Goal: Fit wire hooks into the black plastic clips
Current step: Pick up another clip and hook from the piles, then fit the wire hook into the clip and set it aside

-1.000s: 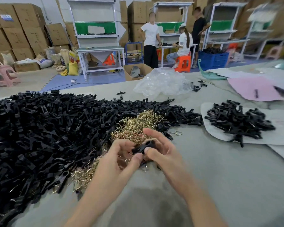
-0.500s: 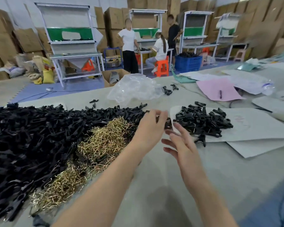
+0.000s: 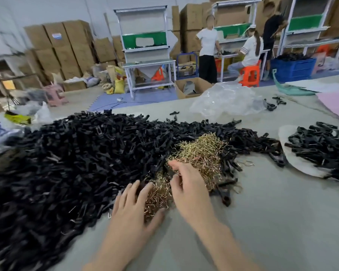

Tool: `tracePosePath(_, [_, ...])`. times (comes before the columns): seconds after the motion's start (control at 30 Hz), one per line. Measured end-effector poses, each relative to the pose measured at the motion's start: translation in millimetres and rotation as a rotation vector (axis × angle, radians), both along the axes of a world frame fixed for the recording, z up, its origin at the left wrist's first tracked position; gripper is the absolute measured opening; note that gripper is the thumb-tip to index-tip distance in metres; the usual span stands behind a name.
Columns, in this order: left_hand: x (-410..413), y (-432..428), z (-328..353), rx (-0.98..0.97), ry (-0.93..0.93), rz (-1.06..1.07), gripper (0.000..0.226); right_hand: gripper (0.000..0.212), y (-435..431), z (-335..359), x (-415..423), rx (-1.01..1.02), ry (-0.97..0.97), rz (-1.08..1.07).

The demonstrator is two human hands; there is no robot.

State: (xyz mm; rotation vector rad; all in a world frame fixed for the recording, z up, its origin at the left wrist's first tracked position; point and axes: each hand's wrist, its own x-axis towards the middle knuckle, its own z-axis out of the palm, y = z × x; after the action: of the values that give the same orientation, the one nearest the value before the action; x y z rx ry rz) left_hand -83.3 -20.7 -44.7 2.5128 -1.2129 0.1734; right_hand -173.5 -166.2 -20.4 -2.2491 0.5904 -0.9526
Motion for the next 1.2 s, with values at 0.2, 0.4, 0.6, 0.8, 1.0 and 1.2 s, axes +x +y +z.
tracePosePath(0.2, [31.1, -16.3, 6.4, -0.013, -0.151, 0.061, 0.073, 0.042, -0.7, -24.5, 18.0, -0.147, 0.295, -0.112])
tracePosePath(0.4, [35.6, -9.0, -2.5, -0.170, -0.078, -0.081, 0.047, 0.029, -4.0, -27.7, 16.1, -0.140, 0.241, -0.099])
tracePosePath(0.6, [36.5, -8.1, -0.2, -0.329, 0.118, -0.153, 0.045, 0.021, -7.0, -26.2, 17.9, -0.100, 0.191, -0.089])
tracePosePath(0.8, [36.2, -12.2, 2.7, -0.510, 0.225, -0.048, 0.061, 0.023, -9.4, -25.5, 14.9, -0.048, 0.157, -0.050])
tracePosePath(1.0, [36.5, -9.9, -0.5, -0.477, 0.235, -0.054, 0.066, 0.025, -8.1, -24.2, 13.5, -0.032, 0.124, -0.031])
tracePosePath(1.2, [31.7, -6.9, 3.8, -0.480, 0.294, -0.078, 0.057, 0.031, -7.6, -22.0, 13.4, -0.031, 0.120, -0.003])
